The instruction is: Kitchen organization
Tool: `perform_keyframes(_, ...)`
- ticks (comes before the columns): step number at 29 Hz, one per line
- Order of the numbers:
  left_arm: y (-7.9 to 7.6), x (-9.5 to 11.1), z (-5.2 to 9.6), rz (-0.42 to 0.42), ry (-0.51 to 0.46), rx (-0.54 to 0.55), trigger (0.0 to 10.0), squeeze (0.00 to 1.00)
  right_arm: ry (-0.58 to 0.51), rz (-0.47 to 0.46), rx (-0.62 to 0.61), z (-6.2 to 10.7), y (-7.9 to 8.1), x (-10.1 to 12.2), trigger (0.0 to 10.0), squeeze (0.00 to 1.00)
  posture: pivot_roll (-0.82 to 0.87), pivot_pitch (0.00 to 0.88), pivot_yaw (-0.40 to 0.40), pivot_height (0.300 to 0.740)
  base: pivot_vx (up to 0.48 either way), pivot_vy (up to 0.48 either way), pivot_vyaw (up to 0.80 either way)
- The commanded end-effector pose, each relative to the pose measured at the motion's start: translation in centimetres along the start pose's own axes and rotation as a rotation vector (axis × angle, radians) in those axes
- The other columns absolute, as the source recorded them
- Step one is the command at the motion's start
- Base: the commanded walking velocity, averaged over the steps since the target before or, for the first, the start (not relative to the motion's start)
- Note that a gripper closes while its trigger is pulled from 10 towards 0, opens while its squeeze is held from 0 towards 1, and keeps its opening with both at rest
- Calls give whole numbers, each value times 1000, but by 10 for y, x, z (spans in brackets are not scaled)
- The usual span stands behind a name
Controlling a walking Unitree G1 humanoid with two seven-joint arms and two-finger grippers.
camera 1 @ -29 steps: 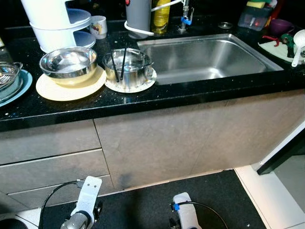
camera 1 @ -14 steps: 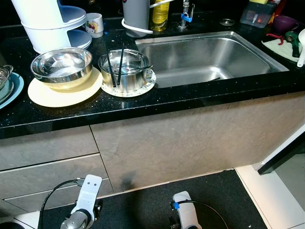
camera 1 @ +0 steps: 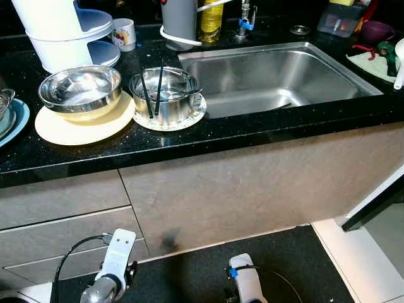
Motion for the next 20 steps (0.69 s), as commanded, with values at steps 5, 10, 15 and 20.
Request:
perform_keyframes(5, 4, -14, 4, -4, 42, 3, 10000, 0, 30, -22, -1, 3, 3, -11, 10000, 0, -25, 192, 2, 740, 0, 0, 0)
perform_keyframes(10, 3, -15, 4, -7, 44, -4, 10000, 0, 31, -22, -1, 3, 3, -11, 10000, 0, -25, 193, 2, 740, 0, 0, 0)
perform_keyframes(15, 3, -15, 4, -5, 43, -5, 10000, 0, 33, -20, 0, 3, 3, -12, 10000, 0, -25, 193, 2, 740, 0, 0, 0)
perform_keyframes(20, 3, -16, 5, -7, 43, -7, 10000, 0, 34, -18, 2, 3, 3, -12, 10000, 0, -25, 190, 1, 740, 0, 0, 0)
Point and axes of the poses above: a point about 5 cm out from each wrist's last joint towards the gripper, its own z axis pointing back from the gripper into the wrist, its own x axis along the axis of the wrist's last joint, y = z × x, the point moved 1 cm from there along -z, pointing out of the wrist towards the gripper, and after that the axes turned 8 degrees about z, right-handed, at the moved point
